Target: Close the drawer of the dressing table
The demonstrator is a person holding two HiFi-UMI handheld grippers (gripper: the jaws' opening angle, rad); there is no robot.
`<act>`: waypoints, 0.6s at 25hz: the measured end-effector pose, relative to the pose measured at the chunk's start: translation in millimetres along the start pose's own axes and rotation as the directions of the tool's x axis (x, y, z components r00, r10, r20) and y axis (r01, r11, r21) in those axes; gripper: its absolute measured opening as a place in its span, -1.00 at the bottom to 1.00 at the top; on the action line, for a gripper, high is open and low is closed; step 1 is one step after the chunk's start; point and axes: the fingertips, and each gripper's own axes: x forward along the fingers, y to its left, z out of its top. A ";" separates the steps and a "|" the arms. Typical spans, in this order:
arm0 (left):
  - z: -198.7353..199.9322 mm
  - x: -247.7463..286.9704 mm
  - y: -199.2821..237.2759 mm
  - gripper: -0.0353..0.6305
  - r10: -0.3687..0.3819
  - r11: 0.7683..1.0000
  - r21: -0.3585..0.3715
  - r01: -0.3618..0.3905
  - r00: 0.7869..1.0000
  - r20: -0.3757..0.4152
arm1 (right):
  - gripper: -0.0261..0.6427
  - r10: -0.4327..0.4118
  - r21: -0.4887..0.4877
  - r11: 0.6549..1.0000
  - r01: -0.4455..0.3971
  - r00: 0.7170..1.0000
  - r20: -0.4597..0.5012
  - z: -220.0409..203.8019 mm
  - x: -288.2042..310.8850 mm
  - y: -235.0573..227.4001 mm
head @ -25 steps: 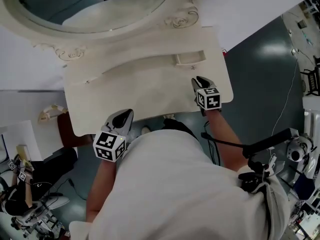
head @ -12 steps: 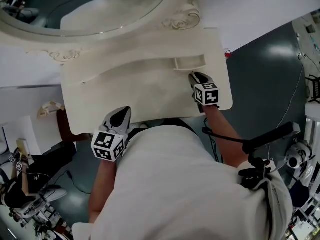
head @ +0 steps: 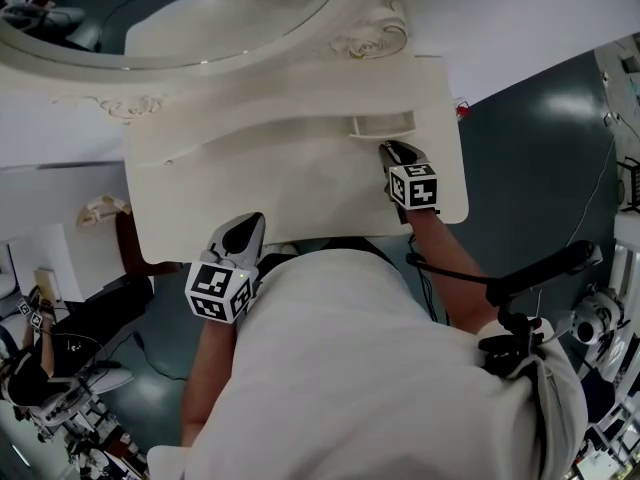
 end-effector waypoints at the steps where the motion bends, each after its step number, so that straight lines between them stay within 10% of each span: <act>1: 1.3 2.4 -0.1 -0.88 0.003 1.000 -0.001 -0.003 1.000 -0.001 | -0.63 0.002 0.000 1.000 -0.002 1.000 -0.001 2.2 2.5 -2.5; 15: 3.7 8.0 8.0 -0.88 0.055 0.998 -0.022 -0.055 0.998 -0.006 | -0.63 0.007 -0.011 1.000 -0.007 1.000 0.005 24.2 31.5 -20.4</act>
